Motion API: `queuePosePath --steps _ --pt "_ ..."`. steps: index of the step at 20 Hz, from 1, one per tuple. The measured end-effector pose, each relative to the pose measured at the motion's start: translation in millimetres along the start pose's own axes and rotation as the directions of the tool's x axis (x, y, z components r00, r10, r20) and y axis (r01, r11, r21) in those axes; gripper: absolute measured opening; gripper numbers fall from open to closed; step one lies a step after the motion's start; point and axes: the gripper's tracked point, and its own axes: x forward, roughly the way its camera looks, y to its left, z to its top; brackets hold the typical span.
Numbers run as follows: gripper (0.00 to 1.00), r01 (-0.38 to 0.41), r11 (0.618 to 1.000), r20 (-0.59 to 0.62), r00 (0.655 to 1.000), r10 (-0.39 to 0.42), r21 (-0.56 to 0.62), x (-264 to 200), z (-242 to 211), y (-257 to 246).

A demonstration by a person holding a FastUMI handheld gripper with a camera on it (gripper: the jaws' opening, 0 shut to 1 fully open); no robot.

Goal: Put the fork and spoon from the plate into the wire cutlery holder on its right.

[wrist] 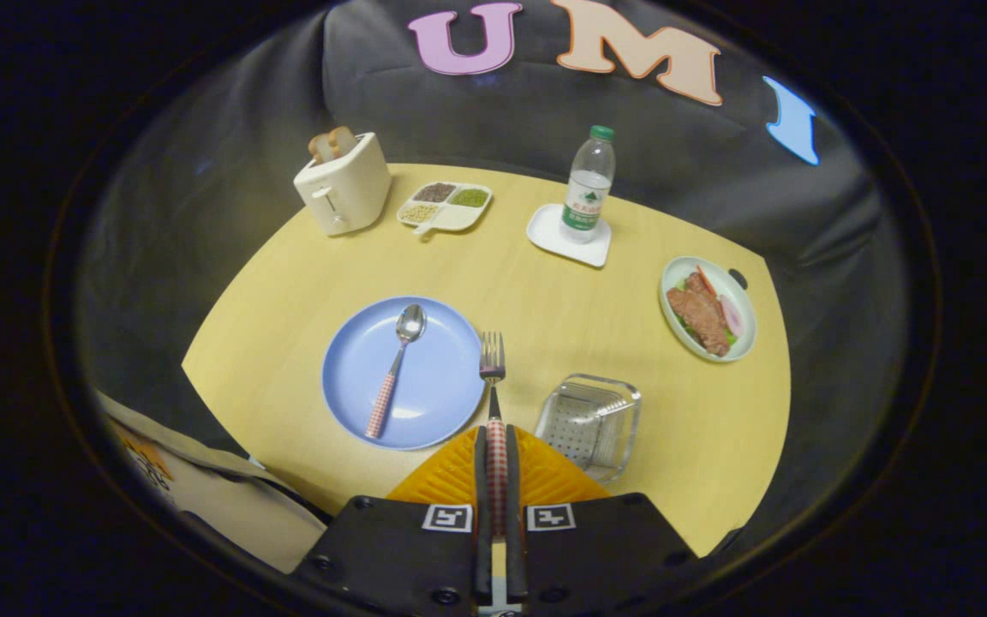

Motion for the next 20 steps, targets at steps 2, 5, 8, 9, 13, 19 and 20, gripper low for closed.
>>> queuePosePath --steps 2,5,8,9,13,19,20 --pt "0.09 0.011 1.000 -0.006 1.000 -0.011 0.012 -5 -3 -14" --pt "0.09 0.024 1.000 -0.020 1.000 -0.024 0.010 -14 -12 -32" --pt "0.09 0.035 0.999 -0.035 0.999 -0.035 -0.007 -23 -18 -48" --pt "0.09 0.033 0.999 -0.041 0.999 -0.033 -0.008 -26 -21 -50" --pt "0.09 0.017 0.999 -0.084 0.996 -0.019 -0.034 -32 -35 -59" --pt "0.09 -0.023 0.993 -0.180 0.984 0.002 -0.112 -13 -48 -67" --pt "0.09 -0.025 0.992 -0.194 0.981 0.001 -0.125 -9 -48 -68"
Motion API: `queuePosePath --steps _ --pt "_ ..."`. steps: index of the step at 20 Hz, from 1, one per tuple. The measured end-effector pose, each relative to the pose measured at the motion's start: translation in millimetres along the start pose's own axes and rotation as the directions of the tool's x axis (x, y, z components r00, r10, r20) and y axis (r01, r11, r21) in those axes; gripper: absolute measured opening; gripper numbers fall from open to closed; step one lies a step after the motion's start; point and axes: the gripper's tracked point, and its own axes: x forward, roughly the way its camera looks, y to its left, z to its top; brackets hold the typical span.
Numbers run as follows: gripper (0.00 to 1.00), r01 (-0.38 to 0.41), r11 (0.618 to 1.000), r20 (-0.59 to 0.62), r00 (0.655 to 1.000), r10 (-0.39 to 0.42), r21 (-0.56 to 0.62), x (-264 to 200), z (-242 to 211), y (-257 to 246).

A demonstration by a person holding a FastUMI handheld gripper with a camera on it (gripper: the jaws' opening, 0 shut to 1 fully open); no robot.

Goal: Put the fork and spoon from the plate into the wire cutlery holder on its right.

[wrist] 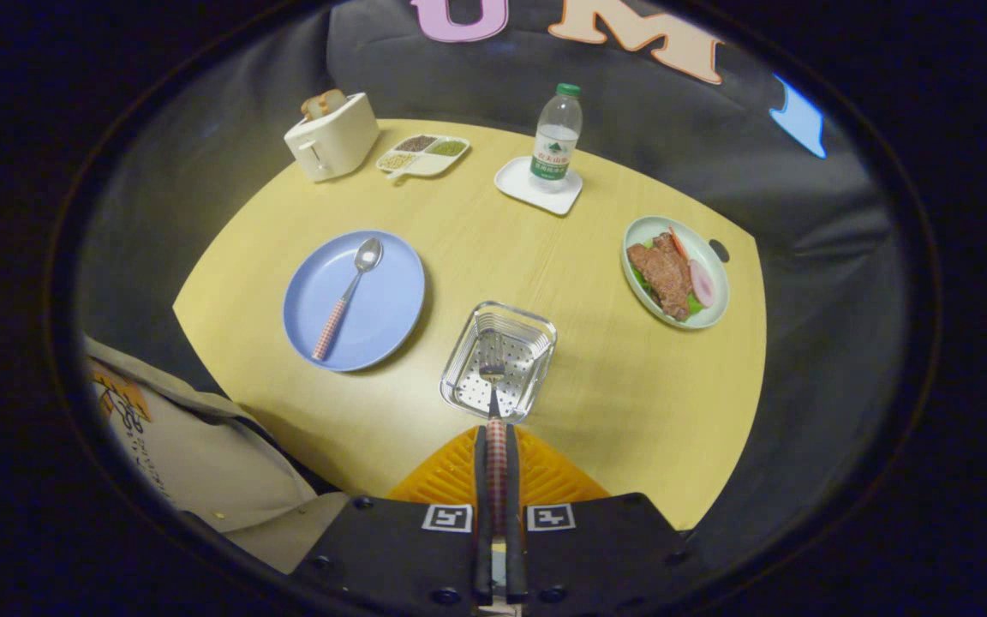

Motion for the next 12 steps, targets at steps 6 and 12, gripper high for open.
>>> queuePosePath --steps 6,12 --pt "0.09 -0.007 0.998 -0.094 0.996 0.001 -0.060 30 -4 -5" --pt "0.09 -0.027 0.997 -0.130 0.991 0.018 -0.073 46 3 -4"
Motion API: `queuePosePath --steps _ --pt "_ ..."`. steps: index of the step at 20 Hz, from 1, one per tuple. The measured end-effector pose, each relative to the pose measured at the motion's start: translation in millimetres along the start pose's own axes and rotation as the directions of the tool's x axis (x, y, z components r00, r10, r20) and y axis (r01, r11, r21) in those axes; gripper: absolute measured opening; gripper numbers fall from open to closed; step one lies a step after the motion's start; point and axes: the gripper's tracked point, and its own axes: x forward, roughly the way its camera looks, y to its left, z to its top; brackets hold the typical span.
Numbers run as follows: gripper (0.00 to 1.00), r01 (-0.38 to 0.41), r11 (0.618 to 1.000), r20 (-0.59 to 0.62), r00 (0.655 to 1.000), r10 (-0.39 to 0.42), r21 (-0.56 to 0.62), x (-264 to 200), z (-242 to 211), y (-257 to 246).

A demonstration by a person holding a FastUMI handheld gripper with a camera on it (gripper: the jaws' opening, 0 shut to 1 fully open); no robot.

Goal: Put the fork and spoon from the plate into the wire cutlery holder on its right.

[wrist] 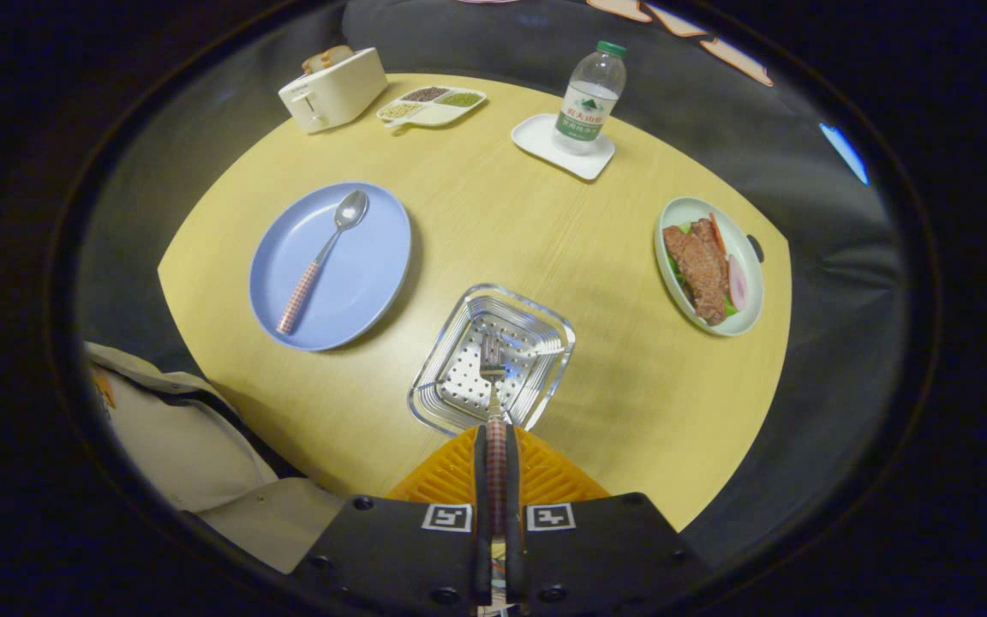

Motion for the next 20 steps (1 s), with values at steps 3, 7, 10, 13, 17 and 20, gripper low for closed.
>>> queuePosePath --steps 3,7,10,13,17,20 --pt "0.09 -0.011 1.000 -0.012 1.000 0.011 0.008 0 1 -2" --pt "0.14 -0.013 1.000 -0.012 1.000 0.013 -0.004 1 1 -1" --pt "0.23 -0.003 1.000 -0.007 1.000 0.003 -0.010 1 2 -2" --pt "0.42 0.003 1.000 0.021 1.000 -0.003 -0.010 -3 4 -1" --pt "0.68 0.034 0.999 0.135 0.990 -0.035 0.005 -15 22 5" --pt "0.87 0.069 0.996 0.241 0.967 -0.082 0.063 -27 41 13"
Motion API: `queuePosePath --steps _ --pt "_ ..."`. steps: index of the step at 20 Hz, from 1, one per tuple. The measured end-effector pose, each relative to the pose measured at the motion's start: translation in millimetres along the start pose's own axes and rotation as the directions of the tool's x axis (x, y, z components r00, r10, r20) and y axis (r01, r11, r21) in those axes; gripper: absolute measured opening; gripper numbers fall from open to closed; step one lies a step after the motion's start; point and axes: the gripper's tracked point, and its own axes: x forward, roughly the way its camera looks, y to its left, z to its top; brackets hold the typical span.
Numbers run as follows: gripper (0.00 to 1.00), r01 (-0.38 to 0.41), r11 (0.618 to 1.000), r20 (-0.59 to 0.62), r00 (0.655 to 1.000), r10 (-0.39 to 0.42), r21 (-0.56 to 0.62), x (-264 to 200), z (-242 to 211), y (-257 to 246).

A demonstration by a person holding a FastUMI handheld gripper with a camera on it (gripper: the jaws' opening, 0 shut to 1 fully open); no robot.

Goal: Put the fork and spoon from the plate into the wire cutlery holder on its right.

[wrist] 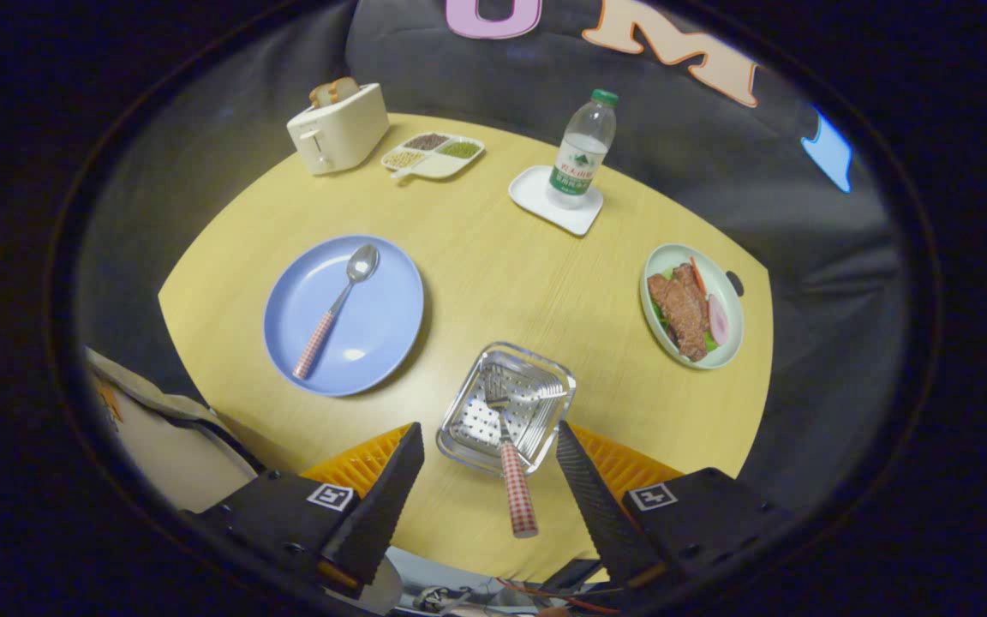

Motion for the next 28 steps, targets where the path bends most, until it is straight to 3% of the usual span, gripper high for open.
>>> queuePosePath --steps 2,8,16,21,28 --pt "0.99 0.034 0.998 0.094 0.995 -0.039 0.051 -7 17 7" --pt "0.99 0.087 0.981 0.264 0.956 -0.131 0.172 -20 48 42" --pt "0.99 0.082 0.964 0.424 0.886 -0.186 0.252 -14 74 107" --pt "1.00 0.075 0.968 0.401 0.900 -0.169 0.240 19 66 144" --pt "1.00 0.064 0.975 0.300 0.945 -0.128 0.211 74 37 169"
